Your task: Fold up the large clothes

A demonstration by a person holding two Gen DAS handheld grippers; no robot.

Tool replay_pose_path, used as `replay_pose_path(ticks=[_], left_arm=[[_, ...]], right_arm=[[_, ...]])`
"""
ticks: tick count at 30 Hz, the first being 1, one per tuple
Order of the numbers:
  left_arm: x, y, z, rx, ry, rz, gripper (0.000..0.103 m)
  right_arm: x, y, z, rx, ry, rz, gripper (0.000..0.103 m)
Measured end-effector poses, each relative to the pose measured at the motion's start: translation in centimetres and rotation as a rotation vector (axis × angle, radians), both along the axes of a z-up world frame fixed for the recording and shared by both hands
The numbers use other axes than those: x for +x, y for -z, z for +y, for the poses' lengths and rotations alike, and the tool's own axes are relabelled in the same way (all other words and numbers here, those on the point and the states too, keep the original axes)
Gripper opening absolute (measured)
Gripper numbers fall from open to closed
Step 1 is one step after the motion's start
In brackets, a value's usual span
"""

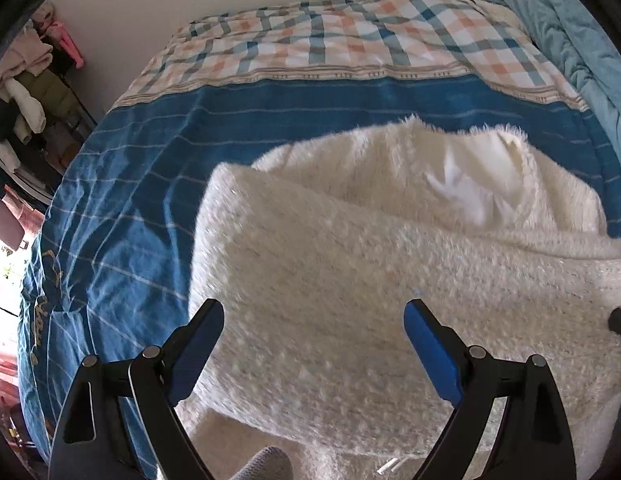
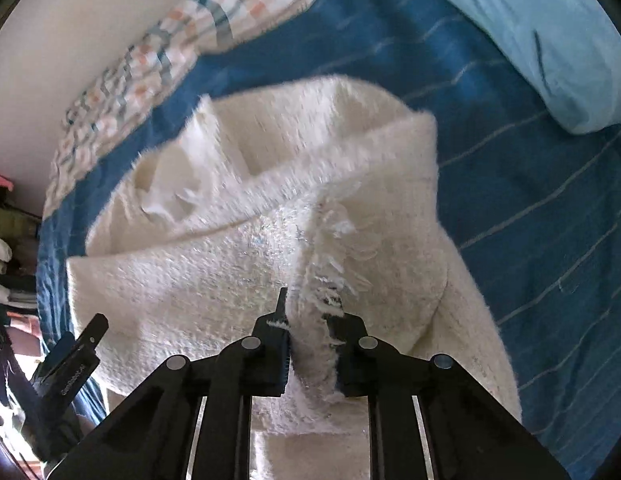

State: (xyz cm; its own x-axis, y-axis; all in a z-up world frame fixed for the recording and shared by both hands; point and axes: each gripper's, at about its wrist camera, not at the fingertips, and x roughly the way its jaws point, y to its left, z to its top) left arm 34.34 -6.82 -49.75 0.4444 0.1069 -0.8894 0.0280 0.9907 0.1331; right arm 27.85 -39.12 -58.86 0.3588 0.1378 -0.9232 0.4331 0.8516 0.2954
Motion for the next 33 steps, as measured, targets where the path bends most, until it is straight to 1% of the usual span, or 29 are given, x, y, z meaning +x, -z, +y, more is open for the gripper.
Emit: replay_pose_path(ticks=[4,10,14,21,26,33], left_arm=[[0.5,-0.9,0.7,-0.012,-0.013,-0.016,0.092],[1.1,-2.0,1.2,-0.018,-0.013,-0.042,0.092],[1.2,-2.2,1.5,-0.020,-0.019,-0.049,0.092],[1.2,-1.9,1.9,-0.013,-0.024,-0.039,0.092],[1.2,-1.8,1.9,-0.006,-0.019,-0.039,0.092],[1.3,-1.5,2.1,0.003,-0.017,-0.034,0.092]], right_arm=[[-0.1,-1.5,-0.5,-0.021,0.001,-0.042,0.015],[0.4,-2.3,-1.9,-0.054,0.007,-0.057,0.014],[1.0,-1.7,-2.4,-0.068,0.019,-0.045,0.012],[1.6,0.2,-2.4,-0.074,0.031,-0.015,0.010],[1.5,0.2,-2.5,-0.083,0.042,-0.028,0.009],[1.5,0.7,-2.5,-0.139,0.077,-0.026,0.009]])
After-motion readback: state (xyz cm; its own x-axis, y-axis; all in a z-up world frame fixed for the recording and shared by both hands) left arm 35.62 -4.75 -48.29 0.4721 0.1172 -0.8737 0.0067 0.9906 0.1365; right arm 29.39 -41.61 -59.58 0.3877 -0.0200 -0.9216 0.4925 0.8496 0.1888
